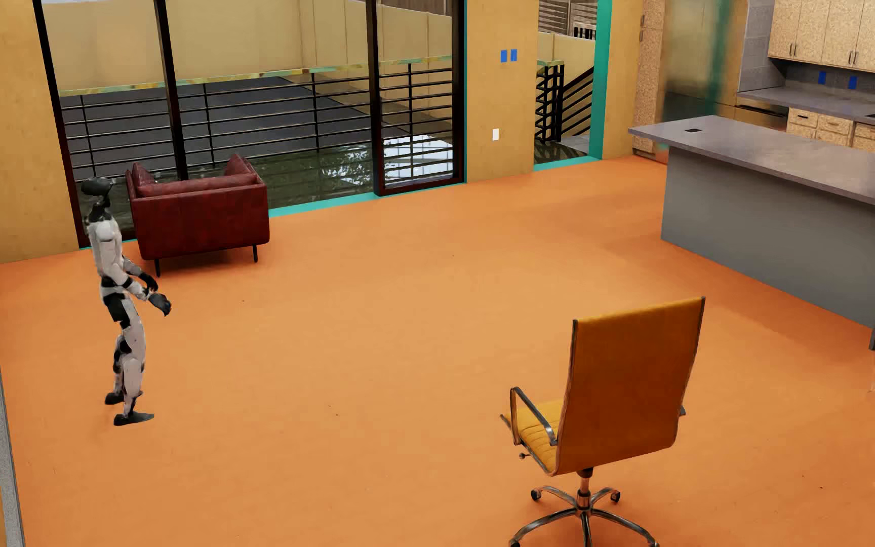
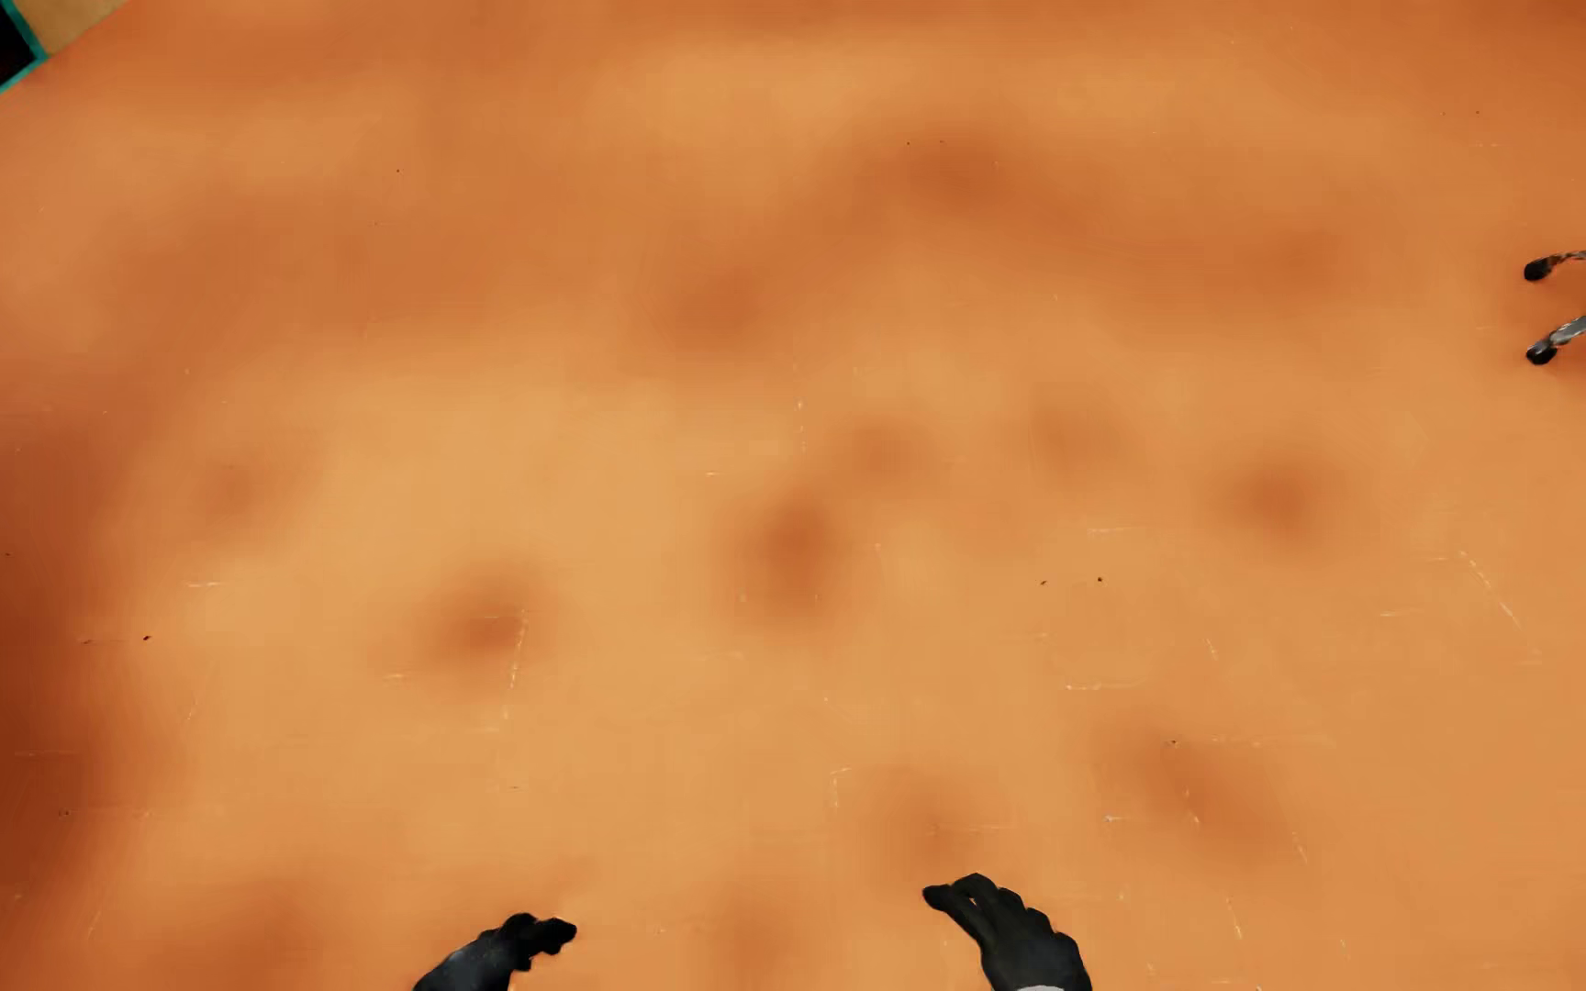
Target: Move towards the counter
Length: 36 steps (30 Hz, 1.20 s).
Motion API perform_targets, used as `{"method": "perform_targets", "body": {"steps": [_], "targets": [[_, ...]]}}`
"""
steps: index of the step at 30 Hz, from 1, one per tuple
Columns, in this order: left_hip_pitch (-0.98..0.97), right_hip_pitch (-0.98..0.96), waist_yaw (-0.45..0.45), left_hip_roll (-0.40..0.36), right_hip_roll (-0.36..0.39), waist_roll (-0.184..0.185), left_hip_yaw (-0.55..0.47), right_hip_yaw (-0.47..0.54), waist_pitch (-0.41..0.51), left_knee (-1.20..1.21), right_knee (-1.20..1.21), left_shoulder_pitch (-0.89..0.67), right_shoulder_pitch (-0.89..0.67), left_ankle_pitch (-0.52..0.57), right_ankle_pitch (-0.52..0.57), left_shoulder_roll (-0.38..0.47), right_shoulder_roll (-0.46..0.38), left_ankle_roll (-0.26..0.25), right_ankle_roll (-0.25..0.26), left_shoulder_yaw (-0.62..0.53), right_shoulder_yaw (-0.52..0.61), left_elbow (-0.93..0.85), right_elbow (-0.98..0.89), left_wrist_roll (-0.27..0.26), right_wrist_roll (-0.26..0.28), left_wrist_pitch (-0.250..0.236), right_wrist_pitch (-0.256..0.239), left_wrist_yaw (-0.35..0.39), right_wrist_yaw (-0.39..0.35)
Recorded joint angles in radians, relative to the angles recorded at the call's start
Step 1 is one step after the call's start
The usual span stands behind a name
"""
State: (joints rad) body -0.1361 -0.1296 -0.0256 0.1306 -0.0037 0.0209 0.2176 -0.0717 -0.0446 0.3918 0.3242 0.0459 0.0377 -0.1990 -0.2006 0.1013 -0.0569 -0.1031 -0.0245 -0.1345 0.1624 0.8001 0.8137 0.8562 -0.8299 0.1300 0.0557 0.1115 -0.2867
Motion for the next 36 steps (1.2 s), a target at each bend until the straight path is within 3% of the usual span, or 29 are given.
{"method": "perform_targets", "body": {"steps": [2, 5, 7, 8, 11, 14, 17, 19, 22, 25, 27, 29, 31, 32, 33, 34, 36], "targets": [[-0.057, 0.001, 0.000, 0.040, 0.027, 0.005, -0.016, -0.005, 0.010, 0.127, 0.020, -0.005, -0.001, 0.005, -0.017, 0.018, 0.019, 0.002, -0.011, -0.003, 0.013, -0.034, 0.011, -0.025, 0.052, -0.012, 0.020, 0.015, -0.034], [-0.211, 0.001, 0.006, 0.114, 0.073, 0.021, -0.071, -0.018, 0.036, 0.426, 0.065, 0.012, -0.004, 0.106, -0.051, 0.038, 0.069, 0.019, -0.026, 0.004, 0.016, -0.097, 0.042, -0.046, 0.229, -0.024, 0.083, 0.036, -0.061], [-0.305, 0.014, 0.016, 0.178, 0.101, 0.036, -0.055, -0.022, 0.051, 0.580, 0.069, 0.040, -0.002, 0.156, -0.063, 0.036, 0.079, 0.066, -0.033, 0.014, 0.070, -0.129, 0.038, -0.062, 0.294, -0.025, 0.109, 0.064, -0.042], [-0.343, 0.019, 0.023, 0.187, 0.112, 0.042, -0.049, -0.018, 0.057, 0.611, 0.072, 0.063, 0.000, 0.150, -0.070, 0.033, 0.073, 0.060, -0.036, 0.019, 0.099, -0.138, 0.038, -0.069, 0.313, -0.022, 0.099, 0.086, -0.023], [-0.412, 0.035, 0.036, 0.131, 0.123, 0.047, -0.041, -0.004, 0.071, 0.494, 0.073, 0.103, 0.003, 0.143, -0.089, -0.003, 0.050, 0.014, -0.040, 0.023, 0.202, -0.095, 0.005, -0.082, 0.274, -0.018, 0.029, 0.163, -0.084], [-0.424, 0.063, 0.040, 0.070, 0.122, 0.038, -0.023, 0.014, 0.083, 0.178, 0.036, 0.183, -0.031, 0.174, -0.096, -0.014, 0.021, -0.040, -0.041, 0.039, 0.292, -0.114, -0.049, -0.127, 0.263, -0.068, -0.049, 0.192, -0.141], [-0.430, 0.092, 0.036, 0.011, 0.115, 0.024, -0.050, 0.032, 0.087, -0.092, 0.002, 0.225, -0.089, 0.209, -0.110, -0.045, -0.010, -0.067, -0.037, 0.069, 0.360, -0.112, -0.118, -0.233, 0.229, -0.065, -0.034, 0.182, -0.123], [-0.447, 0.116, 0.034, -0.005, 0.110, 0.016, -0.049, 0.031, 0.090, -0.153, -0.005, 0.215, -0.119, 0.198, -0.132, -0.035, -0.013, -0.082, -0.032, 0.064, 0.372, -0.103, -0.152, -0.259, 0.207, -0.036, 0.008, 0.135, -0.127], [-0.459, 0.166, 0.041, -0.028, 0.098, 0.006, -0.077, 0.030, 0.096, -0.076, 0.004, 0.191, -0.145, 0.161, -0.161, 0.001, -0.015, -0.032, -0.013, 0.039, 0.382, -0.114, -0.157, -0.213, 0.198, -0.027, 0.054, 0.105, -0.140], [-0.430, 0.201, 0.050, -0.073, 0.055, -0.013, -0.077, 0.040, 0.099, -0.007, 0.083, 0.184, -0.162, 0.264, -0.109, -0.009, -0.048, 0.078, 0.030, 0.058, 0.423, -0.113, -0.071, -0.188, 0.144, -0.011, 0.099, 0.133, -0.099], [-0.392, 0.195, 0.056, -0.117, 0.008, -0.035, -0.065, 0.045, 0.103, 0.043, 0.202, 0.160, -0.128, 0.203, 0.030, -0.021, -0.067, 0.104, 0.093, 0.056, 0.400, -0.066, 0.013, -0.158, 0.146, 0.023, 0.143, 0.110, -0.007], [-0.334, 0.097, 0.066, -0.163, -0.048, -0.060, -0.042, 0.064, 0.110, 0.061, 0.462, 0.116, -0.080, 0.138, 0.239, -0.031, -0.090, 0.121, 0.168, 0.047, 0.349, -0.026, 0.070, -0.117, 0.166, 0.059, 0.177, 0.048, 0.064], [-0.265, -0.061, 0.075, -0.202, -0.104, -0.088, -0.011, 0.095, 0.119, 0.066, 0.761, 0.099, -0.038, 0.076, 0.440, -0.029, -0.140, 0.135, 0.248, 0.051, 0.346, 0.006, 0.085, -0.083, 0.141, 0.013, 0.161, 0.046, 0.064], [-0.225, -0.136, 0.075, -0.220, -0.110, -0.101, -0.001, 0.116, 0.123, 0.064, 0.865, 0.085, -0.017, 0.049, 0.445, -0.030, -0.169, 0.141, 0.218, 0.060, 0.349, 0.012, 0.073, -0.074, 0.129, -0.013, 0.142, 0.064, 0.056], [-0.182, -0.201, 0.073, -0.235, -0.101, -0.111, 0.003, 0.134, 0.126, 0.059, 0.927, 0.073, 0.010, 0.023, 0.384, -0.030, -0.191, 0.146, 0.206, 0.070, 0.336, 0.010, 0.048, -0.069, 0.128, -0.033, 0.125, 0.085, 0.046], [-0.140, -0.261, 0.067, -0.248, -0.086, -0.118, 0.002, 0.149, 0.128, 0.057, 0.951, 0.064, 0.043, -0.004, 0.347, -0.032, -0.208, 0.150, 0.208, 0.080, 0.303, 0.003, 0.013, -0.065, 0.139, -0.045, 0.114, 0.100, 0.035], [-0.061, -0.369, 0.049, -0.267, -0.059, -0.125, -0.006, 0.165, 0.129, 0.059, 0.884, 0.054, 0.110, -0.058, 0.232, -0.039, -0.200, 0.157, 0.148, 0.089, 0.211, -0.032, -0.053, -0.067, 0.176, -0.061, 0.114, 0.111, 0.008]]}}
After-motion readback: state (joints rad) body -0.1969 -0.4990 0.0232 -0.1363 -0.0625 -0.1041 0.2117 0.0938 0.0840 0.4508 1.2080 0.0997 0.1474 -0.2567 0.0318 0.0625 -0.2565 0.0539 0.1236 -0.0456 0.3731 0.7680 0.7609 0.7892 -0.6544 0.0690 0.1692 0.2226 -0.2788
